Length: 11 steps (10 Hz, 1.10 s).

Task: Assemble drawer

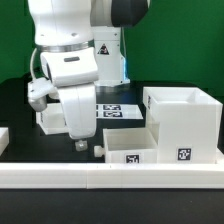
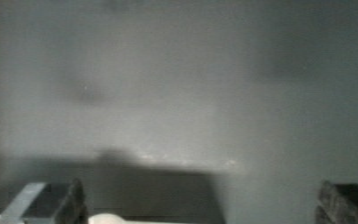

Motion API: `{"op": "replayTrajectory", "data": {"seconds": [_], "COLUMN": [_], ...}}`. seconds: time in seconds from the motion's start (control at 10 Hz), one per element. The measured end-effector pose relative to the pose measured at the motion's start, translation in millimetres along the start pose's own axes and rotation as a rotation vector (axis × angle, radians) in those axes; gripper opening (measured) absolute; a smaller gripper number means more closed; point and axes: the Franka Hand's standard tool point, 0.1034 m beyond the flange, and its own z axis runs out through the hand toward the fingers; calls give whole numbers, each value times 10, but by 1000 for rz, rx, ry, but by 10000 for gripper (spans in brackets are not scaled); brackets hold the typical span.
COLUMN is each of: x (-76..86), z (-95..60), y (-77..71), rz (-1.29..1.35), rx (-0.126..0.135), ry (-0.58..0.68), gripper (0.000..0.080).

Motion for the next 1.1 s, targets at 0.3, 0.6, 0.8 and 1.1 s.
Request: {"op": "replayTrajectory", "data": {"seconds": [0.3,0.6,0.8,1.1], "x": [239,217,302,494], "z": [26,29,38,78], "y": [91,83,100,139], "rz": [42,44,26,-30], "rx": [3,4,5,13], "ry": [-4,-5,-4,-15], "gripper": [649,649,649,649]}}
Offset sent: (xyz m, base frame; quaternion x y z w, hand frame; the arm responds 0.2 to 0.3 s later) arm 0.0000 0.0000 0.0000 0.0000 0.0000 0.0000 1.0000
